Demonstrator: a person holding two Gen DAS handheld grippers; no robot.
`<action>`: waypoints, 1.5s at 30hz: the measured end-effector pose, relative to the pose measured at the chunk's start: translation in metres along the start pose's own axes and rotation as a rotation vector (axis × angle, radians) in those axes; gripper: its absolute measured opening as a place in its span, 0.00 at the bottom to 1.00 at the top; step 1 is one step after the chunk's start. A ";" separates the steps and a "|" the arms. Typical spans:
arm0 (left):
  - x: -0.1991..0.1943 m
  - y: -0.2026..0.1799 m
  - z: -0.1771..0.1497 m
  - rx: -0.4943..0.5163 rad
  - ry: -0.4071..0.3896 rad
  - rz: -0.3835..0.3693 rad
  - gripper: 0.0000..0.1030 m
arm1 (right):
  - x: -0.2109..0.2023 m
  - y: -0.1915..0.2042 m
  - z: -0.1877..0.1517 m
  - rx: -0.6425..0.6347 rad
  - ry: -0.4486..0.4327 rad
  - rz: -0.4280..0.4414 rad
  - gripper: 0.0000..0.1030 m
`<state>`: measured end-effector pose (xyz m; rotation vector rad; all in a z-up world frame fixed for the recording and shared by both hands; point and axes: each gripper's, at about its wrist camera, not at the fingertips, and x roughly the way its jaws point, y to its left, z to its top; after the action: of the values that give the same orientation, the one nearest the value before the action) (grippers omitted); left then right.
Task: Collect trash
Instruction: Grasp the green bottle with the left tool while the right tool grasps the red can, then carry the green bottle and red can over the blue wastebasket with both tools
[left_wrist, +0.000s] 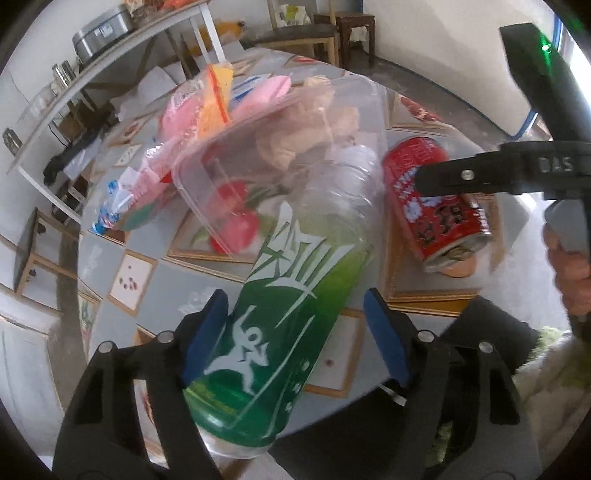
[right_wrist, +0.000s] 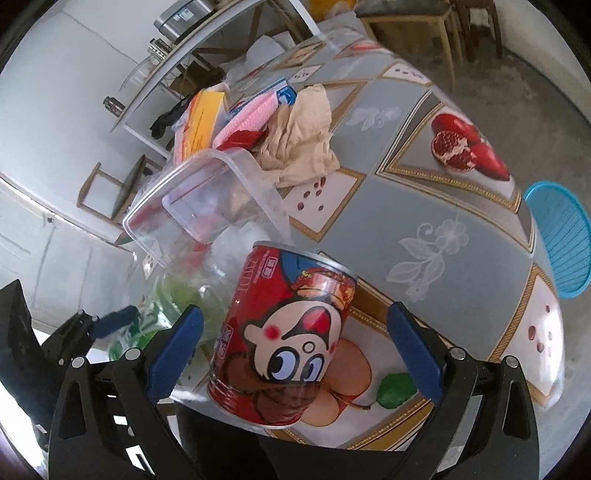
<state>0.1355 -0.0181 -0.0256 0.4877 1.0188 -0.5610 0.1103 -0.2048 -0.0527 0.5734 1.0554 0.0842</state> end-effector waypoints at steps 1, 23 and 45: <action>0.000 -0.002 0.001 -0.003 0.007 -0.006 0.69 | 0.001 -0.001 0.001 0.002 0.003 0.004 0.93; 0.004 -0.007 -0.006 -0.281 0.114 -0.170 0.53 | -0.011 -0.027 -0.007 0.056 0.060 0.074 0.68; -0.023 -0.041 -0.039 -0.557 -0.071 -0.133 0.52 | -0.020 -0.063 -0.017 0.103 0.164 0.265 0.67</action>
<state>0.0748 -0.0201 -0.0269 -0.0925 1.0906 -0.3848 0.0731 -0.2583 -0.0732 0.8085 1.1428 0.3149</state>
